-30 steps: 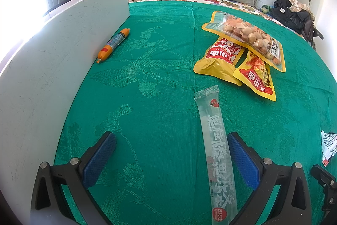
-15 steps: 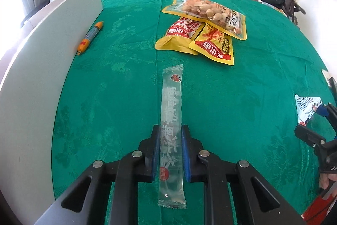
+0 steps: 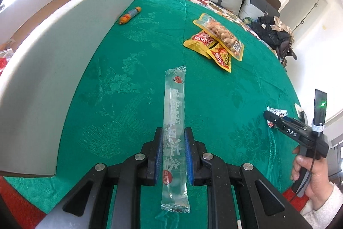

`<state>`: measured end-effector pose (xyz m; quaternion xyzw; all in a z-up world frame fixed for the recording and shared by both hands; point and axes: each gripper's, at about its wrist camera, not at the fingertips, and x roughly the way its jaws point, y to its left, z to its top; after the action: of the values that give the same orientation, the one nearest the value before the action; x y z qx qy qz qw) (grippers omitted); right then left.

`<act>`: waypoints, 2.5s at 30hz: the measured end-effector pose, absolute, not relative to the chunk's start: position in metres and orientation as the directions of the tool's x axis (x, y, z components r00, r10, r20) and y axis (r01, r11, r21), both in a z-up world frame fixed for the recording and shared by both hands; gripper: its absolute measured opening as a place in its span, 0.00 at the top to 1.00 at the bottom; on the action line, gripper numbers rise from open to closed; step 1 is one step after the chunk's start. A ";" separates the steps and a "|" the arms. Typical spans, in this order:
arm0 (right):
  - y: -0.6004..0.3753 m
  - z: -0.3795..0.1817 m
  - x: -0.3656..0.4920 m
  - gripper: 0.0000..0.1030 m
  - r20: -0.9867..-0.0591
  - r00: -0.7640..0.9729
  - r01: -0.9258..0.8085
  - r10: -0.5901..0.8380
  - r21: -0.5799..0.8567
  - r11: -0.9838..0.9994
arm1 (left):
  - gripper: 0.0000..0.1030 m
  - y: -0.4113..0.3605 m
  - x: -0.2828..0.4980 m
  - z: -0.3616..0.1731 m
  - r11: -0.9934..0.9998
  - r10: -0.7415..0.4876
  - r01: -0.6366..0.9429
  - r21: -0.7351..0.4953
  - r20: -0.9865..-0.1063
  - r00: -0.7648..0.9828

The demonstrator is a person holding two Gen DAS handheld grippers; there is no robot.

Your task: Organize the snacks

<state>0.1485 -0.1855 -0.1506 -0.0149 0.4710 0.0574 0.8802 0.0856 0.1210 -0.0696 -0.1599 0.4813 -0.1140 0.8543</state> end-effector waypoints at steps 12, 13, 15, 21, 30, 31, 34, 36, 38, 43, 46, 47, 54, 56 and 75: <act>-0.164 -0.074 0.128 0.61 -0.762 0.592 -0.097 0.262 0.256 0.962 | 0.83 0.159 0.069 -0.008 0.853 -0.443 0.055 -0.519 -0.664 0.603; -0.150 -0.065 0.129 0.61 -0.753 0.589 -0.125 0.292 0.272 0.954 | 0.83 0.167 0.069 -0.002 0.847 -0.444 0.048 -0.529 -0.654 0.613; -0.118 -0.043 0.133 0.61 -0.728 0.582 -0.194 0.362 0.308 0.931 | 0.83 0.188 0.068 0.012 0.845 -0.425 0.027 -0.533 -0.642 0.638; 0.006 0.016 0.146 0.61 -0.654 0.508 -0.437 0.560 0.365 0.822 | 0.83 0.275 0.076 0.035 0.876 -0.272 -0.112 -0.468 -0.673 0.687; 0.160 0.002 0.168 0.50 -0.687 0.378 -0.584 0.621 0.343 0.735 | 0.70 0.366 0.098 0.012 0.917 -0.024 -0.299 -0.263 -0.786 0.617; 0.166 -0.006 0.174 0.44 -0.703 0.362 -0.577 0.612 0.346 0.739 | 0.61 0.369 0.096 0.008 0.915 -0.013 -0.312 -0.254 -0.794 0.607; 0.161 -0.021 0.174 0.34 -0.716 0.369 -0.555 0.593 0.342 0.758 | 0.21 0.371 0.079 0.009 0.910 0.027 -0.335 -0.244 -0.771 0.636; 0.140 -0.025 0.168 0.35 -0.700 0.397 -0.556 0.594 0.331 0.762 | 0.19 0.364 0.068 0.013 0.915 0.048 -0.326 -0.237 -0.739 0.672; 0.111 -0.034 0.159 0.31 -0.700 0.454 -0.552 0.551 0.265 0.791 | 0.19 0.350 0.064 0.016 0.929 0.048 -0.300 -0.217 -0.734 0.677; 0.009 -0.089 0.139 0.25 -0.728 0.620 -0.444 0.292 -0.019 0.896 | 0.19 0.293 0.062 0.035 0.962 -0.052 -0.150 -0.230 -0.690 0.722; -0.068 -0.125 0.133 0.25 -0.759 0.640 -0.307 0.122 -0.107 0.946 | 0.16 0.244 0.063 0.042 0.961 -0.166 -0.033 -0.273 -0.672 0.721; -0.093 -0.133 0.131 0.25 -0.765 0.639 -0.258 0.077 -0.119 0.959 | 0.13 0.225 0.064 0.043 0.960 -0.200 0.007 -0.280 -0.669 0.716; -0.200 -0.151 0.131 0.25 -0.765 0.640 -0.014 -0.071 -0.105 0.994 | 0.04 0.105 0.088 -0.009 0.957 -0.291 0.178 -0.230 -0.752 0.591; -0.212 -0.156 0.134 0.25 -0.766 0.639 0.012 -0.071 -0.083 0.996 | 0.04 0.082 0.101 -0.035 0.964 -0.262 0.183 -0.192 -0.800 0.540; -0.221 -0.160 0.136 0.14 -0.768 0.640 0.027 -0.022 -0.006 1.000 | 0.00 0.031 0.212 -0.106 0.995 -0.070 0.098 -0.016 -0.814 0.577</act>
<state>0.1356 -0.2213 -0.1603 0.0029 0.4238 -0.0137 0.9056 0.2119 0.0315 -0.1061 0.0154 0.4575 -0.0475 0.8878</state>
